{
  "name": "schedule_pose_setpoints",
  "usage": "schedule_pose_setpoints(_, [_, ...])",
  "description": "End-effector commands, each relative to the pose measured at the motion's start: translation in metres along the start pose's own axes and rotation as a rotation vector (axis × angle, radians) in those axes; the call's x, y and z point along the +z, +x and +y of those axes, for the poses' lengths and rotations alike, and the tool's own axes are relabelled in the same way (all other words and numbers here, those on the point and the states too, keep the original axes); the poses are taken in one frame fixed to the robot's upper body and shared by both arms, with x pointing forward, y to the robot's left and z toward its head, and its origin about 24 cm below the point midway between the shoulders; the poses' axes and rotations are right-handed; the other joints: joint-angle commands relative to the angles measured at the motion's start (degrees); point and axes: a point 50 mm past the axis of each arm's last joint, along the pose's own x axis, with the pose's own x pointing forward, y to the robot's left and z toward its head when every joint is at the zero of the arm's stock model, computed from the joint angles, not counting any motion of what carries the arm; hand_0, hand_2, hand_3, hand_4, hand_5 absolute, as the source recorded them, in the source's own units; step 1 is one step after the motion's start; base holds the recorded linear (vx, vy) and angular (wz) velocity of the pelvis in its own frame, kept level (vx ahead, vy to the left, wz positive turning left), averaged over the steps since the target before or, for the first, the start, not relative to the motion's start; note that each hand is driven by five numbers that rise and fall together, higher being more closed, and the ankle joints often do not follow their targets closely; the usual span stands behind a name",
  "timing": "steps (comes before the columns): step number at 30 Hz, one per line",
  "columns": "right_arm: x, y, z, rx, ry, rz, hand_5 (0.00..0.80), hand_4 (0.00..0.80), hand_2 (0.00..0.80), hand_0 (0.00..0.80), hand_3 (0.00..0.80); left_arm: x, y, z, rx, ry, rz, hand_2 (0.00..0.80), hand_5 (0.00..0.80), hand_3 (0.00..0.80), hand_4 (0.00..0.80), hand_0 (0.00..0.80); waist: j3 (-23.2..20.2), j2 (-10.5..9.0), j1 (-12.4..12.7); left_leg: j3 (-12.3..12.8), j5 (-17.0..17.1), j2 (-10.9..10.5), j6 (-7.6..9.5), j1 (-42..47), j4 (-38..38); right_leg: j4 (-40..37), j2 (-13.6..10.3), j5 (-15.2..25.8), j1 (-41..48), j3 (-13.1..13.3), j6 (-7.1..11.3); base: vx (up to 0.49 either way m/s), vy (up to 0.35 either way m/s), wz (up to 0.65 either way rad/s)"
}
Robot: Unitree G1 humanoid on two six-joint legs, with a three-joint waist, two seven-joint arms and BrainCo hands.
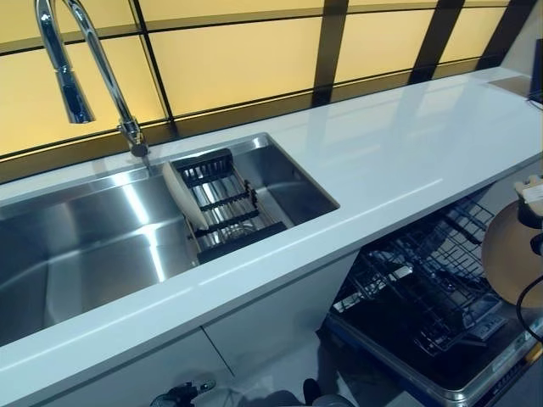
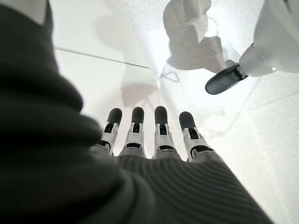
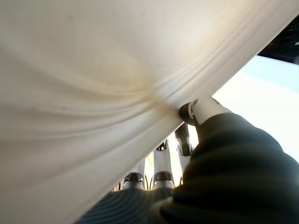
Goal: Take plates into dishwasher
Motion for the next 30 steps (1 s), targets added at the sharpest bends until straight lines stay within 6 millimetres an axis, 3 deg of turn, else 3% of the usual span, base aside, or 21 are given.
schedule_pose_setpoints(1, [-0.006,0.02,-0.028,-0.095,0.024,0.122,0.8,0.8,0.8,0.8,0.8,0.018,0.0,0.016,0.035,0.065,-0.029,0.0,0.0,0.0,0.0,0.0,1.8,-3.76,2.2,-1.9,-6.4,-1.4,6.12,3.7,1.3,0.7,-3.1,0.3,-1.4,-1.7,5.67,0.005,-0.006,0.13])
schedule_pose_setpoints(14, [0.036,0.021,-0.031,-0.09,0.044,0.012,0.8,0.8,0.8,0.8,0.8,0.021,0.0,0.013,0.024,0.085,-0.037,0.0,0.0,0.0,0.0,0.0,2.2,-3.69,3.8,-3.2,-6.2,-1.4,6.11,3.5,0.9,0.8,-3.6,0.2,-1.3,-3.3,5.67,0.002,-0.003,0.03])
schedule_pose_setpoints(30, [0.093,0.015,-0.012,0.03,0.038,-0.094,0.8,0.8,0.8,0.8,0.8,0.024,0.001,0.01,0.015,0.135,-0.039,0.0,0.0,0.0,0.0,0.0,2.8,-3.34,6.5,-5.2,-5.9,-1.2,5.88,3.1,0.7,1.0,-4.4,0.1,-0.9,-5.8,5.75,0.009,-0.015,0.07])
